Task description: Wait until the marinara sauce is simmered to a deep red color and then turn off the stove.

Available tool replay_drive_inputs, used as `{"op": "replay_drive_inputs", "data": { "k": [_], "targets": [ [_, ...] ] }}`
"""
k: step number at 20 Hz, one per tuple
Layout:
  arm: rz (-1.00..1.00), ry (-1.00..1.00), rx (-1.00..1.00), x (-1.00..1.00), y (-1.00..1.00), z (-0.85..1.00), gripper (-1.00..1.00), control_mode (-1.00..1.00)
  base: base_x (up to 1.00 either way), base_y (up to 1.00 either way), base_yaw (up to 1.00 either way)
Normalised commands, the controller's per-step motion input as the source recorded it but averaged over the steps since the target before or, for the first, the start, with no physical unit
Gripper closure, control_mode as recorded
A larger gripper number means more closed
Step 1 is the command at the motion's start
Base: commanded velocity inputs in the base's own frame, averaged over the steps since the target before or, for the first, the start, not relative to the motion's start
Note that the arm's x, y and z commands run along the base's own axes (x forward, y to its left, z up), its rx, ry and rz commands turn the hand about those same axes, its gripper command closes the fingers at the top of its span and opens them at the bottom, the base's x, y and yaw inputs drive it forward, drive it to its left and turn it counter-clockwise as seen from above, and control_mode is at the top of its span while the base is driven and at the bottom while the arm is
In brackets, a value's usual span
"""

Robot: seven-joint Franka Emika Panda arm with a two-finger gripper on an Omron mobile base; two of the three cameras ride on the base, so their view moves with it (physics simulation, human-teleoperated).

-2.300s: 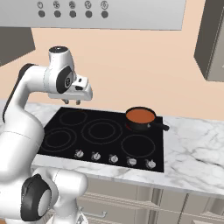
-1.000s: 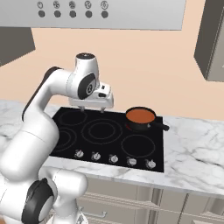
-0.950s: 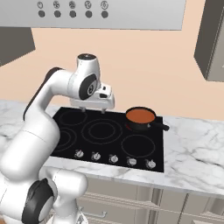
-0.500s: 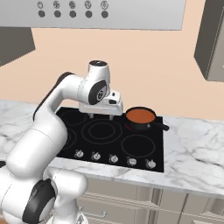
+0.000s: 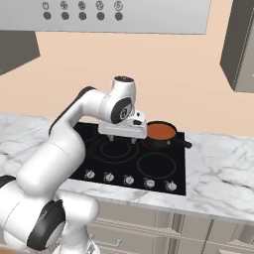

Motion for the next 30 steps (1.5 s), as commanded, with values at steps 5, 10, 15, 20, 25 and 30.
{"op": "replay_drive_inputs", "data": {
  "k": [5, 10, 15, 20, 25, 30],
  "targets": [
    [0.0, 0.03, 0.04, 0.0, -0.33, -0.3, -1.0, -1.0, 0.0, 0.0, 0.0],
    [0.0, 0.0, 0.01, 0.0, -0.47, -0.47, -1.0, -1.0, 0.0, 0.0, 0.0],
    [0.0, 0.0, 0.0, 0.0, -0.4, -0.57, -1.0, -1.0, 0.0, 0.0, 0.0],
    [0.0, 0.01, 0.0, 0.0, -0.24, -0.51, -1.0, -1.0, 0.0, 0.0, 0.0],
    [0.0, 0.03, 0.0, 0.0, -0.19, -0.43, -1.0, -1.0, 0.0, 0.0, 0.0],
    [0.0, 0.02, 0.0, 0.0, -0.16, -0.4, -1.0, -1.0, 0.0, 0.0, 0.0]
  ]
}}
